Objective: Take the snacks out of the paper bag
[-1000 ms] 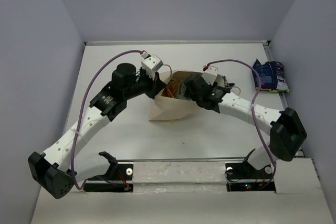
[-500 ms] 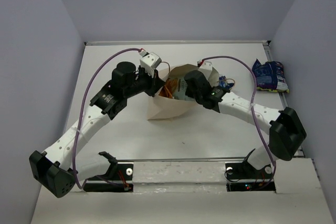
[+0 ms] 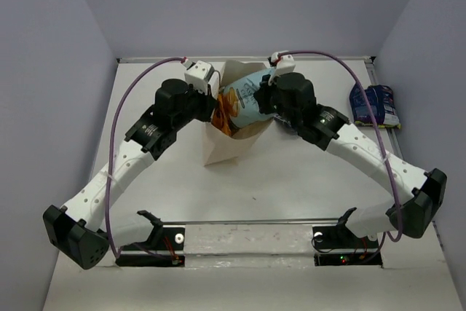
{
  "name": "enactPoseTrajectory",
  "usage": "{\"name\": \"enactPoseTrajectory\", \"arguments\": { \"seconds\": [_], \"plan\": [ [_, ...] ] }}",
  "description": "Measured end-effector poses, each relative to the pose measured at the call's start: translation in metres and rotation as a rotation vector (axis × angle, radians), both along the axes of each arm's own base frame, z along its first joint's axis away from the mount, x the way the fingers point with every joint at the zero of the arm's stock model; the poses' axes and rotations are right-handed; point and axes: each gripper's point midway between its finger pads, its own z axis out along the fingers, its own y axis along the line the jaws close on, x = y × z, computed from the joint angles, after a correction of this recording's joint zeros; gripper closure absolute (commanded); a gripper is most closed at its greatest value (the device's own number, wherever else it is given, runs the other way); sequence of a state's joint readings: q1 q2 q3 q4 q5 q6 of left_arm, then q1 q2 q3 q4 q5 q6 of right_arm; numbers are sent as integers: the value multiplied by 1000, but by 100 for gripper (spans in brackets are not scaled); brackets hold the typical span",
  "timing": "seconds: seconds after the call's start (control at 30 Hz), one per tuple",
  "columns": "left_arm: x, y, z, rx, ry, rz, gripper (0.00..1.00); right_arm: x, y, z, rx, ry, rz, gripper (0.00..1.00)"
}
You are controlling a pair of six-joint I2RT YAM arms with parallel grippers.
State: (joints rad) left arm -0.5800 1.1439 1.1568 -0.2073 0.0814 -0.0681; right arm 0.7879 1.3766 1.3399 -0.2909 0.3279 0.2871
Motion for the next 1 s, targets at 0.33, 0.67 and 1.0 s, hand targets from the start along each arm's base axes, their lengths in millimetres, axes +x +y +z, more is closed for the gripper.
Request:
{"name": "enactPoseTrajectory", "arguments": {
  "seconds": [0.33,0.67,1.0],
  "plan": [
    [19,42,-6,74,13,193,100,-18,10,173,155,-325,161,99],
    [24,59,-5,126,0,235,100,-4,-48,314,207,-670,-85,99],
    [12,81,17,205,-105,248,100,125,-149,216,13,-509,-483,99]
  ]
}}
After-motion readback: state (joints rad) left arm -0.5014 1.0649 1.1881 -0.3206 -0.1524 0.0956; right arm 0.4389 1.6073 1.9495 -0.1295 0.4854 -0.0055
